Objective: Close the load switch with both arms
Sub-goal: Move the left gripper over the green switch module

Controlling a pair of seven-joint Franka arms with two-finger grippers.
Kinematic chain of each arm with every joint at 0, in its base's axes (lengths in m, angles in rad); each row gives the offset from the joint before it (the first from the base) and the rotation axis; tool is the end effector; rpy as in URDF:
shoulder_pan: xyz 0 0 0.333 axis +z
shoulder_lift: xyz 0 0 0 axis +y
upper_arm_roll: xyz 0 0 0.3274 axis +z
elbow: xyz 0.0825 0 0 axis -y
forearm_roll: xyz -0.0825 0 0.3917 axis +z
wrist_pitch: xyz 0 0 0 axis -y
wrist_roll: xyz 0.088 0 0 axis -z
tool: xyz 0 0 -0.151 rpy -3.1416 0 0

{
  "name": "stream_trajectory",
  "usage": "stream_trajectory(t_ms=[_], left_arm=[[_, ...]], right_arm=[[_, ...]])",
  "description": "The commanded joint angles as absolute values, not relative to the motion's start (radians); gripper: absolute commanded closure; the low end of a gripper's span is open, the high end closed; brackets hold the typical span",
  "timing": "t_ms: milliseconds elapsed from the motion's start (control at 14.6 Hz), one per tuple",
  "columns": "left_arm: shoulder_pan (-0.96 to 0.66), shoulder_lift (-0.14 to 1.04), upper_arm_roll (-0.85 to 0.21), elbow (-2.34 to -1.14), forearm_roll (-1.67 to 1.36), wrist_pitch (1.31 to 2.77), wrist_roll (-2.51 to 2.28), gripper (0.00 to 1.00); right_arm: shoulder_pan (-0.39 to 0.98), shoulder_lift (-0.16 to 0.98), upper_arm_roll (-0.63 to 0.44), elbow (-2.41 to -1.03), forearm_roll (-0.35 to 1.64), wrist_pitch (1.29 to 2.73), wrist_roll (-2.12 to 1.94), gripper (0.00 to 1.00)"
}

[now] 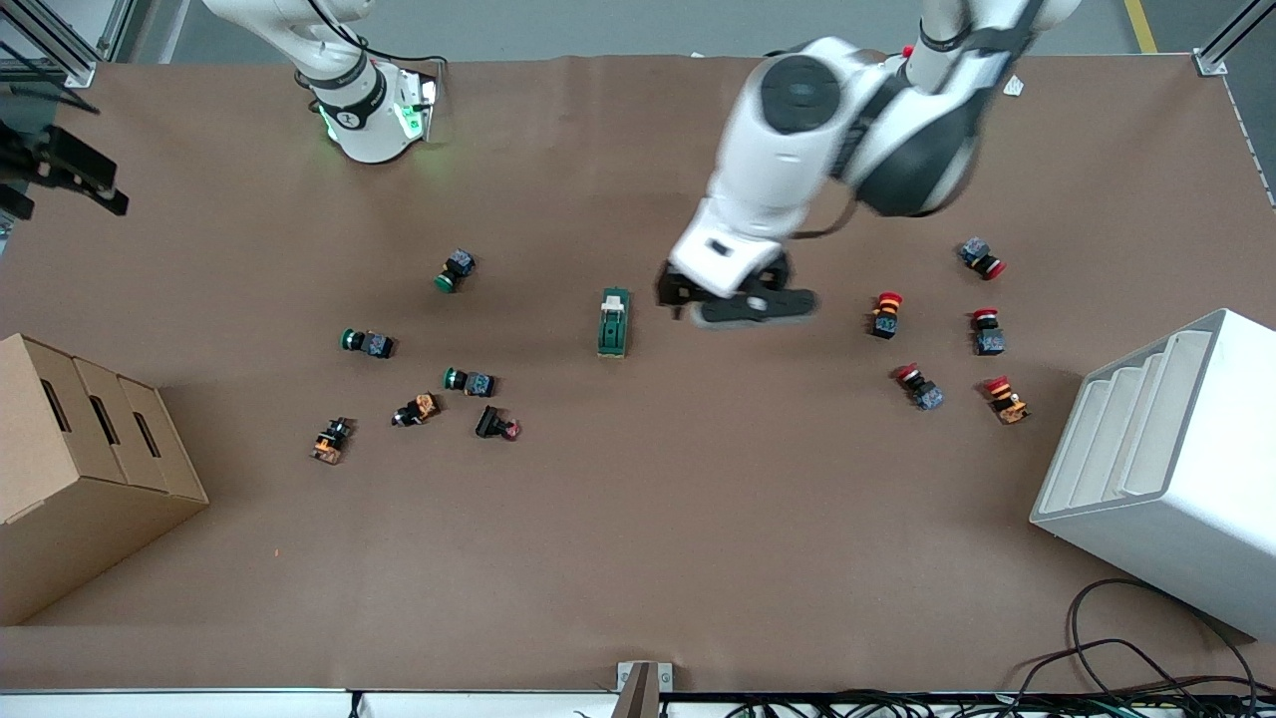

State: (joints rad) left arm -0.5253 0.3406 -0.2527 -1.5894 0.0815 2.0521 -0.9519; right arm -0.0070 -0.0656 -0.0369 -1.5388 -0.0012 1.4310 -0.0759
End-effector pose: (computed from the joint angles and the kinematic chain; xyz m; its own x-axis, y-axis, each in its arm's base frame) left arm 0.5070 -0.4651 0.4207 0.9840 0.1634 0.0714 0.1548 -0.9815 0.1124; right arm 0.5237 -0.0239 0.6308 0.9986 0.0320 -0.0420 0.0319 -0.9995 -0.0044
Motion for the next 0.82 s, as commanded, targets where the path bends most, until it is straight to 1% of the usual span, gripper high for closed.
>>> stream_trajectory(t_ms=[0, 137, 342, 547, 615, 752], left_arm=[[-0.639, 0.386, -0.247, -1.620, 0.214, 2.106, -1.194, 0.00], [-0.725, 0.432, -0.247, -1.641, 0.325, 2.138, -1.386, 0.00], [-0.837, 0.526, -0.247, -1.647, 0.582, 2.152, -1.644, 0.00], [-0.932, 0.618, -0.247, -1.647, 0.800, 2.152, -1.907, 0.00], [-0.968, 0.649, -0.247, -1.649, 0.872, 2.151, -1.983, 0.00], [-1.029, 0.707, -0.244, -1.673, 1.068, 2.119, -2.127, 0.00]], right_arm=[[-0.044, 0.001, -0.034, -1.526, -0.015, 1.474, -0.086, 0.00], [-0.069, 0.040, -0.032, -1.537, -0.005, 1.488, -0.081, 0.00], [-0.054, 0.041, -0.025, -1.574, 0.009, 1.486, 0.031, 0.00], [0.007, 0.041, -0.025, -1.621, 0.076, 1.496, 0.388, 0.00], [0.052, 0.041, -0.025, -1.641, 0.084, 1.512, 0.507, 0.00], [0.136, 0.043, -0.023, -1.707, 0.106, 1.603, 0.711, 0.00]])
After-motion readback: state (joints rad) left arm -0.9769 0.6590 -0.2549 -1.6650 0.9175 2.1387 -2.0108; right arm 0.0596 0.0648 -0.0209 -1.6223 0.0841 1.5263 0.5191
